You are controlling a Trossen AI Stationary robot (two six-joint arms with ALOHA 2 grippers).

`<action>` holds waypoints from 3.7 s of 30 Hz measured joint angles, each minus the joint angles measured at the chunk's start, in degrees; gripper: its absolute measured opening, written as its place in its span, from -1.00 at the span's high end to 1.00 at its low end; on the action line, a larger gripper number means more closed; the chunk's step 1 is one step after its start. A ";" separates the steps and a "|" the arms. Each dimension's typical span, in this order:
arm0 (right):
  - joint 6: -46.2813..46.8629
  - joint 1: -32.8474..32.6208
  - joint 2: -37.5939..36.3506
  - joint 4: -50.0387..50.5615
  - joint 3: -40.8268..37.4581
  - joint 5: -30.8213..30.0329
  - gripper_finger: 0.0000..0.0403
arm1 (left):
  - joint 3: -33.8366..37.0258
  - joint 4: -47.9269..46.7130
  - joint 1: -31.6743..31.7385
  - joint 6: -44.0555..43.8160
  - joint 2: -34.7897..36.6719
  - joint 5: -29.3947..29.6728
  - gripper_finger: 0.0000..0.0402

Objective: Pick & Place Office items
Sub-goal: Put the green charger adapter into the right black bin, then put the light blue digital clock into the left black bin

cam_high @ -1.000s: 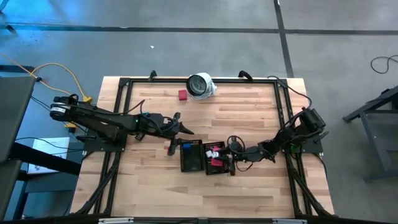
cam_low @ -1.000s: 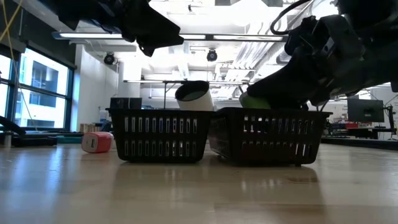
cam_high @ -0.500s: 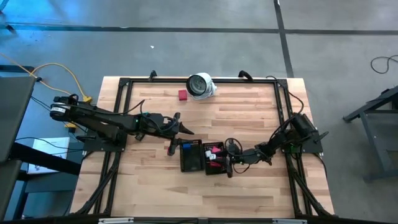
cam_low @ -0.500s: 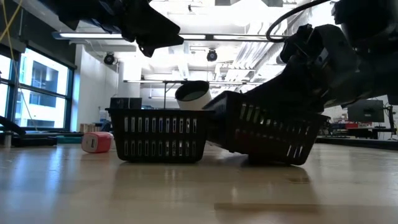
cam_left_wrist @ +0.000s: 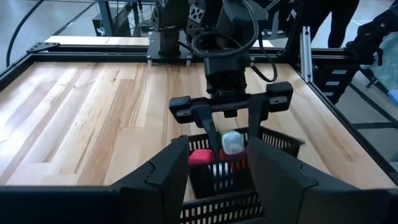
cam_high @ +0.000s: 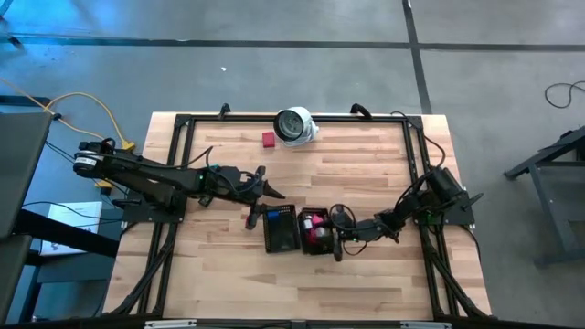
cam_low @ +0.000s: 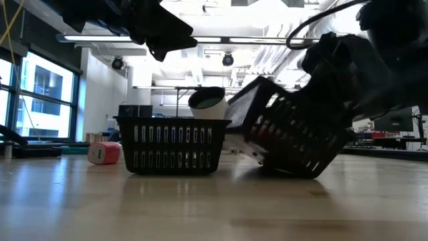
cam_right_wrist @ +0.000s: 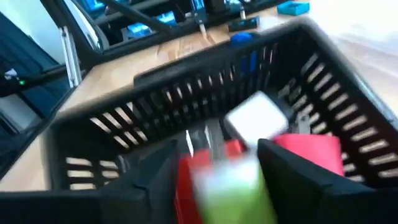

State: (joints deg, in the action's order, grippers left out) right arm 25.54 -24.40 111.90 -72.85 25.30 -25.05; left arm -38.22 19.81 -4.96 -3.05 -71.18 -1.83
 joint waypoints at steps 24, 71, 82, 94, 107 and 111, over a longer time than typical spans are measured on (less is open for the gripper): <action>-15.16 0.00 -22.56 12.46 0.02 -3.36 -0.12 | 3.08 -0.21 0.06 1.70 2.21 5.55 0.21; -22.32 1.20 -35.67 35.32 0.02 -23.24 -0.14 | 7.87 -38.37 -4.57 -15.99 24.48 31.52 0.21; -22.55 1.20 -35.65 37.30 0.02 -22.41 -0.14 | -3.42 -68.75 7.18 -27.24 20.62 34.69 0.21; -19.11 2.05 -35.65 40.31 0.02 -15.78 -0.14 | -4.11 -69.96 24.04 -17.22 12.17 15.41 0.20; -17.75 2.06 -35.65 40.99 0.02 -14.99 -0.14 | -4.65 -71.83 24.10 -17.83 8.28 18.52 0.02; -16.32 2.08 -35.65 41.01 0.02 -14.49 -0.14 | -4.85 -72.04 23.93 -18.23 8.28 19.15 0.01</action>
State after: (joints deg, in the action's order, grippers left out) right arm 9.22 -22.33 76.25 -31.84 25.32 -39.53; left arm -43.07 -52.24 18.97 -21.28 -62.89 17.32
